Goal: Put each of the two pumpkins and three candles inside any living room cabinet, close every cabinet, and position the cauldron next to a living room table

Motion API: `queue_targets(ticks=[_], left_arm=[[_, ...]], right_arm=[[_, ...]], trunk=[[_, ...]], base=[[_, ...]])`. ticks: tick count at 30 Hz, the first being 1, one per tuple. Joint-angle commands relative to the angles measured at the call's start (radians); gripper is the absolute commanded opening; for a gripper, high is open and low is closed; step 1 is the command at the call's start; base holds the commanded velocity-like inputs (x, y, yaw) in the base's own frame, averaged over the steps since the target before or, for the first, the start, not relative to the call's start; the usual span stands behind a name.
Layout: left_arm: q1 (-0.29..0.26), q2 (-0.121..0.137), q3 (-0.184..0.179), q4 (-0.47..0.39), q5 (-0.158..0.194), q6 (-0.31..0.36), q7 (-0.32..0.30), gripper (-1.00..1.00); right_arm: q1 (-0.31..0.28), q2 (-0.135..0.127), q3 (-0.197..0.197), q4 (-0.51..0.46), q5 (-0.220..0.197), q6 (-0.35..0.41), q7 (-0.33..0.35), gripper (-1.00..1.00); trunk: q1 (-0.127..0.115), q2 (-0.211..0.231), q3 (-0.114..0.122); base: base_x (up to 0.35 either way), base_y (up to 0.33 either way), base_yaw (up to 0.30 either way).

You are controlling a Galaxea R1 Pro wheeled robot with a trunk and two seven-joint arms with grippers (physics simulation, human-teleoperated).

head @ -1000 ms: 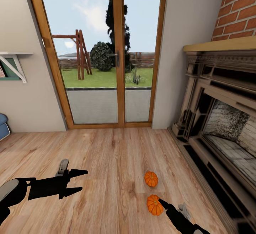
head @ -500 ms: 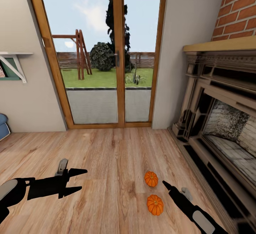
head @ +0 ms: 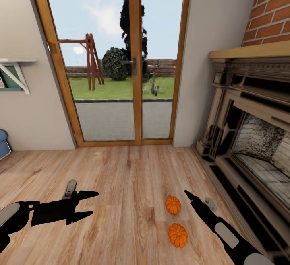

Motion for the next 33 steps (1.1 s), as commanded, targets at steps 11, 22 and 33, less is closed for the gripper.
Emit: queue_targets(ticks=[11,22,33], left_arm=[[-0.001,0.001,-0.001,-0.001,0.011,0.001,0.009,1.00],[-0.002,0.001,-0.002,-0.001,0.011,0.001,0.009,1.00],[-0.002,0.001,-0.001,-0.002,0.011,0.001,0.009,1.00]], right_arm=[[-0.033,-0.007,-0.084,0.009,-0.013,0.309,-0.107,1.00],[-0.034,-0.007,-0.115,0.010,-0.015,0.351,-0.220,1.00],[-0.032,-0.006,-0.116,0.021,-0.014,0.337,-0.223,1.00]], trunk=[[0.000,0.000,-0.001],[0.000,0.000,-0.001],[0.000,0.000,-0.001]], base=[[0.001,0.001,0.000],[-0.040,0.000,0.000],[-0.007,0.000,0.000]])
